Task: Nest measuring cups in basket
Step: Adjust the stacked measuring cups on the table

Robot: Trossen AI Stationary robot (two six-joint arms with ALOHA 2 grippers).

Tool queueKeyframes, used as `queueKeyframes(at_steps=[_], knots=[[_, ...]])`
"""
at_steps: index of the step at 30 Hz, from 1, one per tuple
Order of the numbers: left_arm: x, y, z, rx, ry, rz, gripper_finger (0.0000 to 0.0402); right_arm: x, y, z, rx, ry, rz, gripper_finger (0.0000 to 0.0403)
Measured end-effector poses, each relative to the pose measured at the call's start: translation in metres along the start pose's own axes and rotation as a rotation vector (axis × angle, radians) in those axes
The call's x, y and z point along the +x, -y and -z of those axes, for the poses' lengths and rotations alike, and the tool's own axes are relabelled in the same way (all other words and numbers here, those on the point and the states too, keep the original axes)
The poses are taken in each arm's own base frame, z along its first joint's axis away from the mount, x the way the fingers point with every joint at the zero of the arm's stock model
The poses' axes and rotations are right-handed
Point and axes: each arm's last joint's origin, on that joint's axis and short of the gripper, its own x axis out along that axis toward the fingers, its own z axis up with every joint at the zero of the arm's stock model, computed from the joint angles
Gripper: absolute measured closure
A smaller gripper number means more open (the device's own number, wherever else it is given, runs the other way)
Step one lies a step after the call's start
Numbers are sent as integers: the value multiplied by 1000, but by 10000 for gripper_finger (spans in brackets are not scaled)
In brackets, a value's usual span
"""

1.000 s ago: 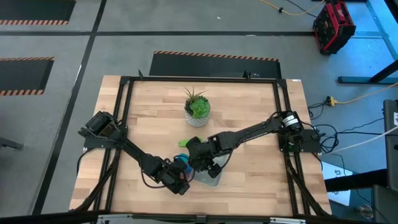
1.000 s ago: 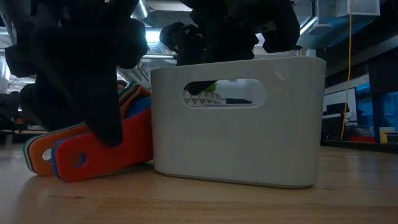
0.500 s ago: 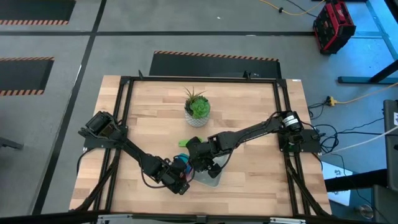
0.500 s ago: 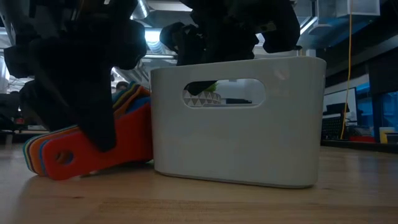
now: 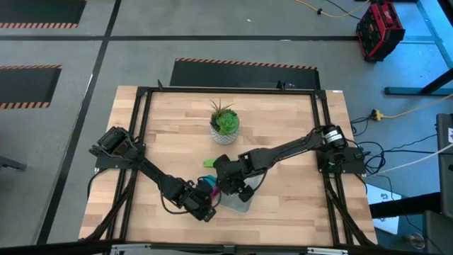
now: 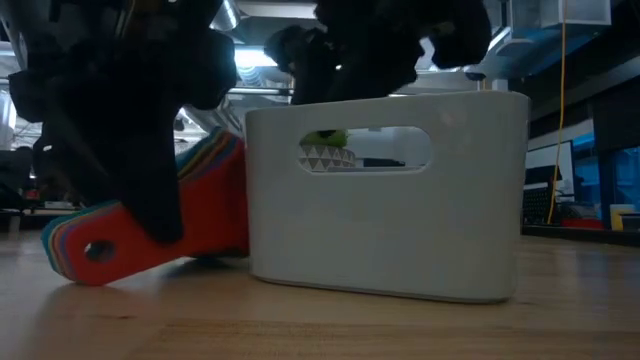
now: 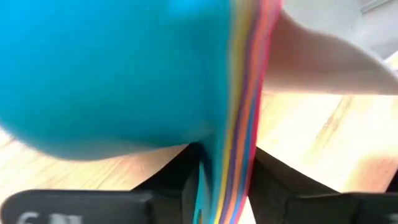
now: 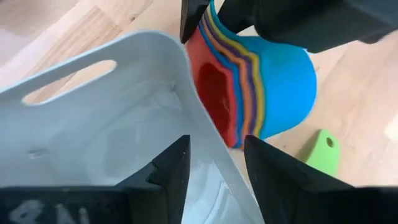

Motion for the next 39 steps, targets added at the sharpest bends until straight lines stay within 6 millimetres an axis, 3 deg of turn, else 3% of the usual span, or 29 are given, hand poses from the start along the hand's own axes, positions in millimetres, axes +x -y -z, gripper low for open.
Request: queueKeyframes(at_steps=[6, 11, 14, 23, 28, 34, 39], knots=[[0, 0, 0, -1, 4, 3, 332, -36, 0, -1, 1, -15, 77, 247], [-1, 1, 0, 3, -15, 9, 333, -65, -2, -1, 34, -5, 98, 247], [-7, 2, -1, 2, -34, 24, 333, -71, -4, 3, 60, -25, 87, 247], [-63, 3, -13, 203, -134, 140, 333, -65, -9, 16, 85, -94, 110, 247], [-99, -1, -31, 304, -146, 246, 333, -64, -9, 17, 85, -104, 126, 247], [-128, -32, -54, 343, -208, 347, 333, -64, -7, 17, 87, -94, 132, 247], [-126, -78, -57, 282, -258, 442, 333, -64, -3, 17, 97, -80, 144, 247]])
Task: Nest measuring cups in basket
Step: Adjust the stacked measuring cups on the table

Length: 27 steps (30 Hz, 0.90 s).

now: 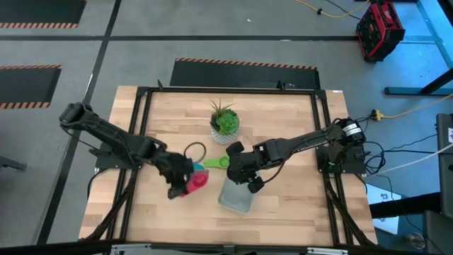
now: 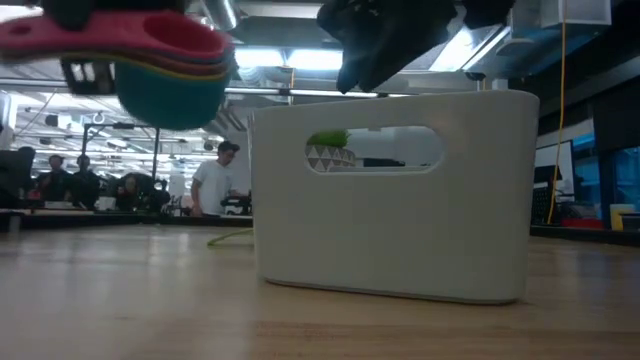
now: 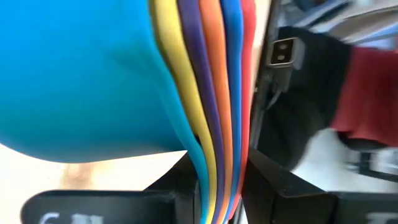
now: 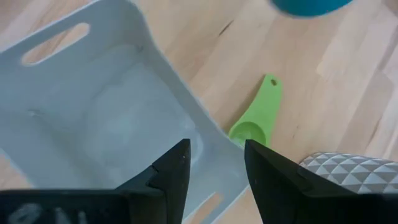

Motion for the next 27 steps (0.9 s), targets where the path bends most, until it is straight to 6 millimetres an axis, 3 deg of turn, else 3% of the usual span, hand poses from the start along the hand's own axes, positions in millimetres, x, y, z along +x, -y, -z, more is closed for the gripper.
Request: queueKeyframes(at_steps=[7, 12, 27], knots=[[17, -47, 18, -97, 102, 337, 333, 1, 21, 1, 52, 59, 54, 247], [27, -66, 31, -157, 168, 419, 333, 2, 40, 5, 96, 93, 97, 247], [52, -76, 27, -103, 229, 399, 333, 3, 69, 17, 204, 150, 81, 247]])
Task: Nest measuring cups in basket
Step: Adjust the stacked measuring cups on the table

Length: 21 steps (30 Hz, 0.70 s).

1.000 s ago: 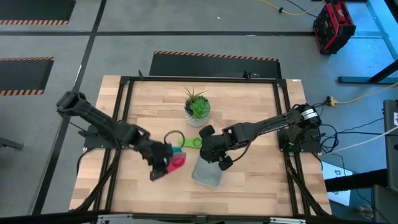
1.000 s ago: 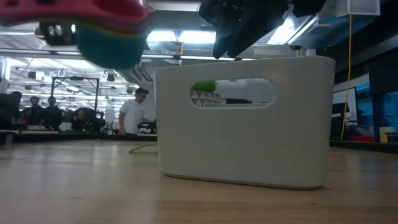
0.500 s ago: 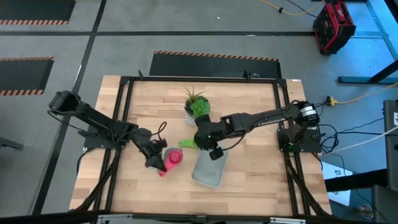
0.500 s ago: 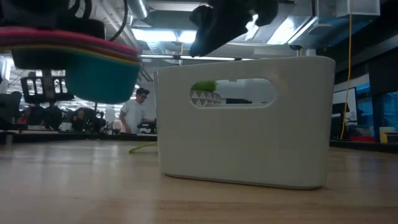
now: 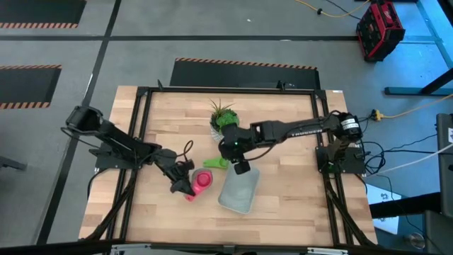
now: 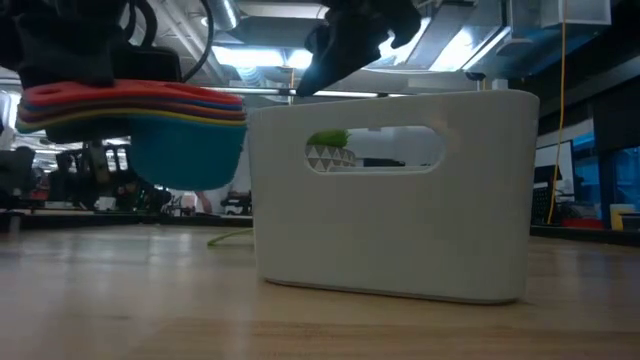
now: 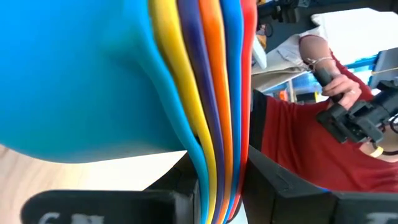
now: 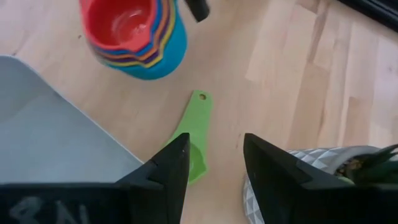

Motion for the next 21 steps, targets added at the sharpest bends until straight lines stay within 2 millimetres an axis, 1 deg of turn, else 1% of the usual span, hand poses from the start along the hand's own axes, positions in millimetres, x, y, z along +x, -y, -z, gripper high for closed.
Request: queueKeyframes(at_steps=[7, 15, 21], knots=[[14, -12, 0, -3, -9, 34, 333, 0, 8, 3, 39, -2, 15, 247], [24, -31, 7, -75, -69, -9, 331, 0, 10, 4, 43, -4, 18, 247], [26, -33, 8, -94, -85, -10, 327, 0, 10, 4, 43, -5, 18, 247]])
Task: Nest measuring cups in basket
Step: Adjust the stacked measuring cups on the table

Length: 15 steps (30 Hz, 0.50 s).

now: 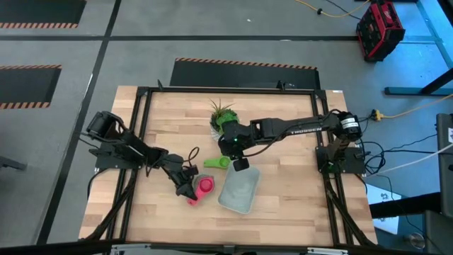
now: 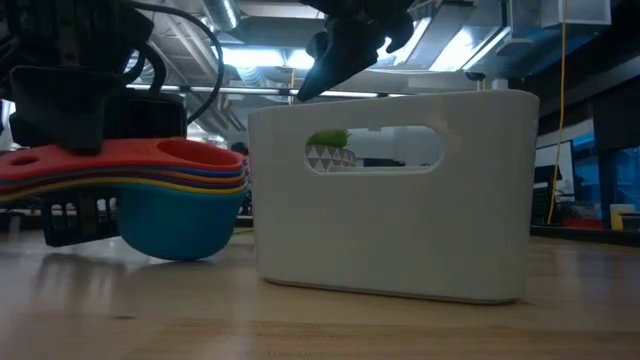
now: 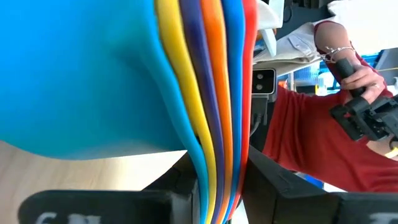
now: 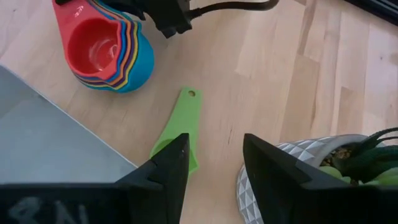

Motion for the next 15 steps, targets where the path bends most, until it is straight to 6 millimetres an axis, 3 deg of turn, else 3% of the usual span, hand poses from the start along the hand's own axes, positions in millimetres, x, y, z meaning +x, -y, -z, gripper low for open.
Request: queueKeyframes(at_steps=[15], knots=[[0, -2, 1, -77, -35, -3, 302, 0, 0, 0, 0, -1, 0, 247]])
